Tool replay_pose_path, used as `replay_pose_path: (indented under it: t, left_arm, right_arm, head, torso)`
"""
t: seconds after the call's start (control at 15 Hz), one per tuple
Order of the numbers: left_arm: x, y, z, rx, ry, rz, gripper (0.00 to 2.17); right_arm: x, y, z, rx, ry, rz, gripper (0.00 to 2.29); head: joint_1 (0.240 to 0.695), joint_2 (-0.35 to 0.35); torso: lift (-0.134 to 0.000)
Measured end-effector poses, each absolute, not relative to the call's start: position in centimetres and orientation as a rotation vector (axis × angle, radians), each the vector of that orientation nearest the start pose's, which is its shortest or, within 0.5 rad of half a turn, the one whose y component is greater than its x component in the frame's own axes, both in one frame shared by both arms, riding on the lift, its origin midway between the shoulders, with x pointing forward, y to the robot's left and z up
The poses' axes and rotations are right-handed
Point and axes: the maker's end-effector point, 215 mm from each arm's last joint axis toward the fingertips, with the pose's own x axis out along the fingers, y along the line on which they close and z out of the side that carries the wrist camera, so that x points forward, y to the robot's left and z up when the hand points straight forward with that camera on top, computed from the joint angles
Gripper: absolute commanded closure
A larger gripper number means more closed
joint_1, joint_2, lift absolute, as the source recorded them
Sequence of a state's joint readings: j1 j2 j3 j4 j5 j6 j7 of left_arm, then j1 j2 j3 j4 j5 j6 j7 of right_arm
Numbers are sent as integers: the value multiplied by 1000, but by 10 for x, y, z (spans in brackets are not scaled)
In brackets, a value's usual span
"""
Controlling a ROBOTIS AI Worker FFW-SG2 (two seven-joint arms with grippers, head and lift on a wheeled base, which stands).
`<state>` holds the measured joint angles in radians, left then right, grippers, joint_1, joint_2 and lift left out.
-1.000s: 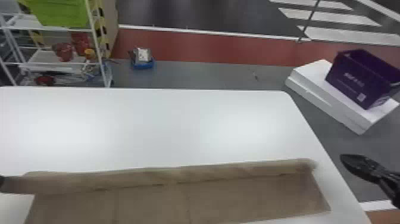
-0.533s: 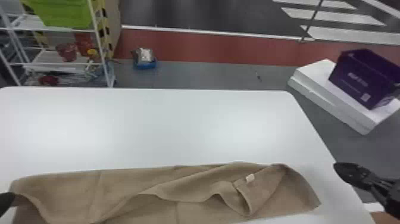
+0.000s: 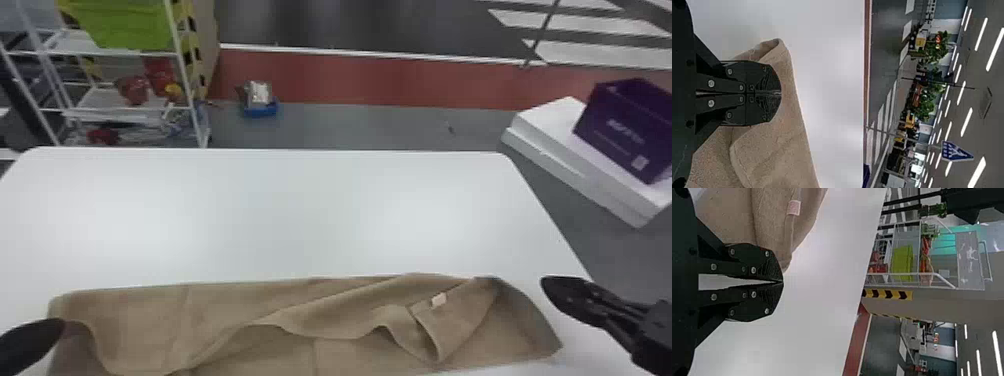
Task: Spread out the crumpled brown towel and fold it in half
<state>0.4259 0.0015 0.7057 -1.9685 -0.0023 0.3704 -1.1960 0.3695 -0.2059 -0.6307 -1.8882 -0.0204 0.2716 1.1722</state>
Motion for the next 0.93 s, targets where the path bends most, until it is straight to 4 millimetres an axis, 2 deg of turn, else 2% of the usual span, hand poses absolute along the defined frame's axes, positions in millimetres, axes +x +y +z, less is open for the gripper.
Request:
replay_pose_path:
  t: [0.07, 0.2, 0.4, 0.53, 0.8, 0.87, 0.93]
  left_arm:
    - [337, 372, -412, -80, 405, -487, 1447]
    - [336, 372, -413, -80, 407, -488, 1447]
    - [337, 371, -413, -79, 406, -491, 1447]
    - [337, 370, -413, -79, 405, -492, 1447]
    - [339, 371, -417, -85, 403, -490, 1447]
    - [339, 371, -418, -86, 403, -491, 1447]
    - [340, 372, -419, -87, 402, -491, 1447]
  right_arm:
    - [380, -370, -380, -102, 370, 606, 1031]
    - [378, -320, -376, -66, 383, 667, 829]
    - [370, -254, -385, -66, 450, 750, 829]
    - [366, -231, -398, -100, 499, 775, 829]
    - [365, -210, -420, -183, 554, 776, 826]
    - [366, -207, -424, -196, 567, 776, 660]
    - [367, -203, -427, -199, 581, 777, 299]
  head:
    - [695, -22]
    - [695, 72]
    - [695, 168]
    - [695, 223]
    - [695, 254]
    - [695, 264]
    - [695, 268]
  torso:
    - [-124]
    - [-124]
    - [-124]
    - [-124]
    - [-124]
    - [-124]
    - [-124]
